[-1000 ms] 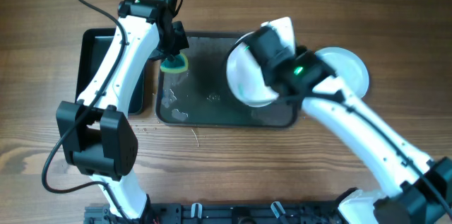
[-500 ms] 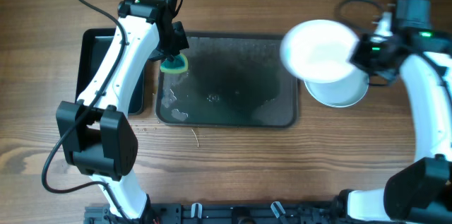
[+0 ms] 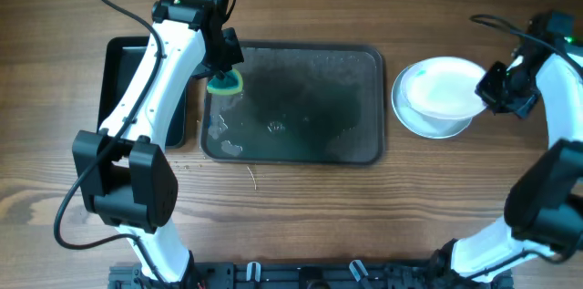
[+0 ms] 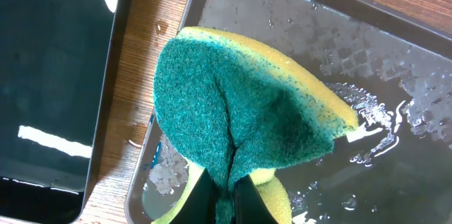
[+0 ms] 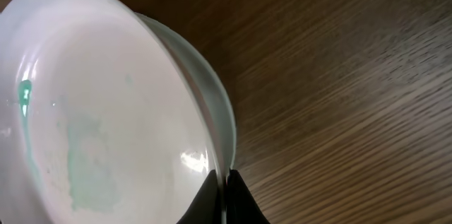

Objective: Clean dirty plates on tray and stack at the side
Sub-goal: 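Carry the plate right and stack it on the plate pile, then move the sponge left and drop it into the small black tray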

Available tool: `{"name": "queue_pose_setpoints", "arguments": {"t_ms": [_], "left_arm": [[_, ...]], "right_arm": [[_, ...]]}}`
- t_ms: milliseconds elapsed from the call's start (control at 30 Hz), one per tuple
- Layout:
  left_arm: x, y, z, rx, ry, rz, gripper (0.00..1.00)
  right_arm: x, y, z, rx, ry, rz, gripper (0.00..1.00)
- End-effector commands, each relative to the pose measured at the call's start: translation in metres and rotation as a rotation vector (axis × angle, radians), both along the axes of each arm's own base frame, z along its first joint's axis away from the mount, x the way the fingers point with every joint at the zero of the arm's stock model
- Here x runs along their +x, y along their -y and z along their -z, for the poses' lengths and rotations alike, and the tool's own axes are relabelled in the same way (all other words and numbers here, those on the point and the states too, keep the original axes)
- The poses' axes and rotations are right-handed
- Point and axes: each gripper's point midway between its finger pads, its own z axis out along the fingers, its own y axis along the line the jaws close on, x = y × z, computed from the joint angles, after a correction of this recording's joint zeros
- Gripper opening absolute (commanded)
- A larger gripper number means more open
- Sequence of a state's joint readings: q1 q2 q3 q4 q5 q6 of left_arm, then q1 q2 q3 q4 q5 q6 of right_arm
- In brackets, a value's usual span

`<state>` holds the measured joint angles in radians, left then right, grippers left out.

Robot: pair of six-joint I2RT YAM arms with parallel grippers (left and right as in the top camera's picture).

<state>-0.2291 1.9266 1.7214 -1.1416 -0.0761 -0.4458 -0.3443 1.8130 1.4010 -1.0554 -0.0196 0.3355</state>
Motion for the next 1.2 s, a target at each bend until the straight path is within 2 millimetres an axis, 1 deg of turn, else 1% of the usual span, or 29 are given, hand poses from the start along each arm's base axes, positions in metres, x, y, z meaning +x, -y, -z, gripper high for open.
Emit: {"name": "queue_pose_setpoints", "arguments": {"t_ms": [0,33,100,167,200,267,300,400,500,533,600,633,667,733,767,833,1067,1167], "left_arm": [[0.002,0.004,-0.007,-0.014,0.015,0.029,0.04],[0.002,0.004,-0.007,-0.014,0.015,0.029,0.04],[0.002,0.004,-0.007,-0.014,0.015,0.029,0.04],[0.002,0.004,-0.007,-0.014,0.015,0.03,0.04],[0.002,0.004,-0.007,-0.014,0.015,0.03,0.04],[0.002,0.003,-0.008,-0.008,0.018,0.054,0.04],[0.002,0.001,-0.009,-0.004,0.018,0.067,0.04],[-0.001,-0.01,-0.019,0.005,0.016,0.077,0.04],[-0.005,-0.026,-0.034,0.019,0.014,0.094,0.04],[-0.007,-0.033,-0.037,0.028,0.012,0.111,0.04],[-0.012,-0.049,-0.042,0.041,0.004,0.119,0.04],[-0.013,-0.056,-0.043,0.043,0.0,0.118,0.04],[-0.015,-0.067,-0.043,0.048,-0.01,0.106,0.04],[-0.016,-0.083,-0.041,0.049,-0.021,0.074,0.04],[-0.017,-0.089,-0.04,0.047,-0.026,0.057,0.04],[-0.019,-0.1,-0.039,0.035,-0.032,0.027,0.04],[-0.02,-0.111,-0.039,0.012,-0.032,-0.004,0.04],[-0.014,-0.117,-0.038,0.048,-0.016,0.006,0.04]], "right_arm": [[-0.005,0.001,0.027,0.01,-0.081,0.005,0.04],[-0.004,-0.003,0.032,0.029,-0.093,-0.003,0.04],[-0.002,-0.016,0.037,0.082,-0.093,-0.057,0.08],[0.0,-0.028,0.037,0.117,-0.086,-0.108,0.18],[0.001,-0.031,0.037,0.12,-0.085,-0.117,0.23],[0.003,-0.037,0.032,0.119,-0.076,-0.136,0.34],[0.005,-0.039,0.029,0.116,-0.071,-0.147,0.37],[0.011,-0.045,0.009,0.118,-0.051,-0.177,0.39],[0.02,-0.059,-0.016,0.146,0.003,-0.233,0.45],[0.023,-0.064,-0.024,0.153,0.024,-0.254,0.5],[0.027,-0.07,-0.039,0.14,0.054,-0.28,0.56],[0.028,-0.073,-0.043,0.136,0.066,-0.289,0.57],[0.029,-0.077,-0.049,0.129,0.081,-0.304,0.63],[0.029,-0.082,-0.054,0.117,0.093,-0.337,0.75],[0.029,-0.083,-0.053,0.108,0.089,-0.342,0.78],[0.028,-0.082,-0.052,0.091,0.079,-0.345,0.78],[0.028,-0.082,-0.052,0.09,0.078,-0.345,0.78],[0.027,-0.082,-0.051,0.091,0.075,-0.345,0.78]]}}
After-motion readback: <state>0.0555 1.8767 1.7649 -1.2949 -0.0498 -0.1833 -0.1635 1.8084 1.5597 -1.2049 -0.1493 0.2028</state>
